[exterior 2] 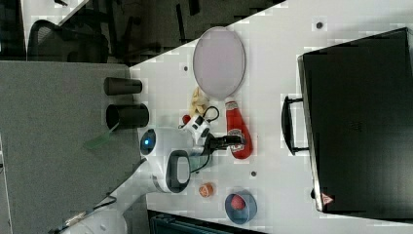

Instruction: Pick Ketchup from the table and place it in strainer.

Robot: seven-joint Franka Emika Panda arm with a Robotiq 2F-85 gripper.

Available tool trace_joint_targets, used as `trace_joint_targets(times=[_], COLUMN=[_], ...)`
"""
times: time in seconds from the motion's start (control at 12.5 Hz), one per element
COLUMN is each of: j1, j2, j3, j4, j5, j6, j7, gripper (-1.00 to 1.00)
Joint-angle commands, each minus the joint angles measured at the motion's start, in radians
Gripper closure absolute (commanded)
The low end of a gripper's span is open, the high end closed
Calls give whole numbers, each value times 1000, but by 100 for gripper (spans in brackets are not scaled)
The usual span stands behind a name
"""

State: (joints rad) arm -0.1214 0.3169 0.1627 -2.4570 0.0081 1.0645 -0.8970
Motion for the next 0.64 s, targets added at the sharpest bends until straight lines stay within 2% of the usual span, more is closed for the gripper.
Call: trace_joint_targets(times=[0.08,0.24,0.4,0.48,0.64], j1=[-3,-3,-3,-3,-3], j2=[12,30,30,24,-12], j3=[9,5,4,5,14], j4=[12,6,-2,-1,-1], j5=[1,1,1,1,2], j6=[63,82,83,82,69], j7=[-38,-38,-38,-38,-38], gripper=[-100,-93,-44,-29,-29])
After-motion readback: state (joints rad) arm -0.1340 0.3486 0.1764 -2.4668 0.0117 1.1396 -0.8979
